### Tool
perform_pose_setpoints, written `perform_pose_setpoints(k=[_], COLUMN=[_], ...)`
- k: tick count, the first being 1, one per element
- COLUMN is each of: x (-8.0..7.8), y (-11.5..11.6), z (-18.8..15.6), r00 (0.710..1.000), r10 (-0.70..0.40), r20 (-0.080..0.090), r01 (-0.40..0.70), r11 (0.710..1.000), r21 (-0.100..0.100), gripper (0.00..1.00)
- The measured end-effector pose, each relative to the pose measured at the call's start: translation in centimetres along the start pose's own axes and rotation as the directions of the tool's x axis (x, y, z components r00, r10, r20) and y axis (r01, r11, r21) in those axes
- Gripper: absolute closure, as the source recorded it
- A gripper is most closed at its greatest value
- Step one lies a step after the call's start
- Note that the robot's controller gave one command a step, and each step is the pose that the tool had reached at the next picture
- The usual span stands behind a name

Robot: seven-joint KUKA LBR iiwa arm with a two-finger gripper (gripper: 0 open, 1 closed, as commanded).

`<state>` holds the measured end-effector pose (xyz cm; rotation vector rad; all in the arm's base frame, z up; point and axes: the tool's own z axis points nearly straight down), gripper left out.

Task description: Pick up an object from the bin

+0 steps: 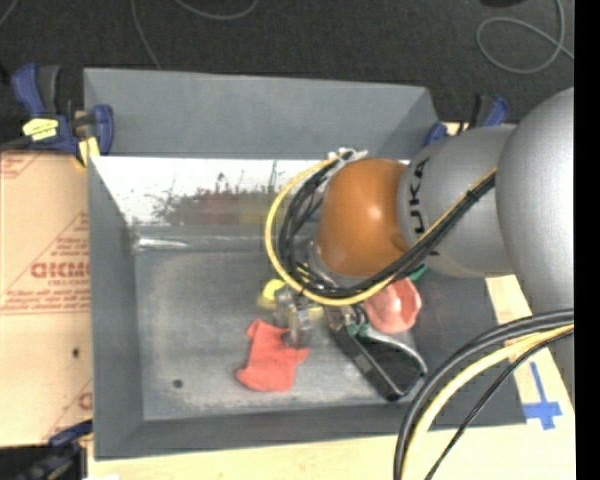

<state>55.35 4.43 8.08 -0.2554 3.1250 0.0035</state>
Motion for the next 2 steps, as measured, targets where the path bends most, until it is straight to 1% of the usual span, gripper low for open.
perform_pose_setpoints(k=[2], x=[0.00], y=[0.00], z=[0.00], r00=[1.000], r10=[0.002], r20=[0.000], r01=[-0.002], r11=[1.000], r21=[0.000], gripper=[1.00])
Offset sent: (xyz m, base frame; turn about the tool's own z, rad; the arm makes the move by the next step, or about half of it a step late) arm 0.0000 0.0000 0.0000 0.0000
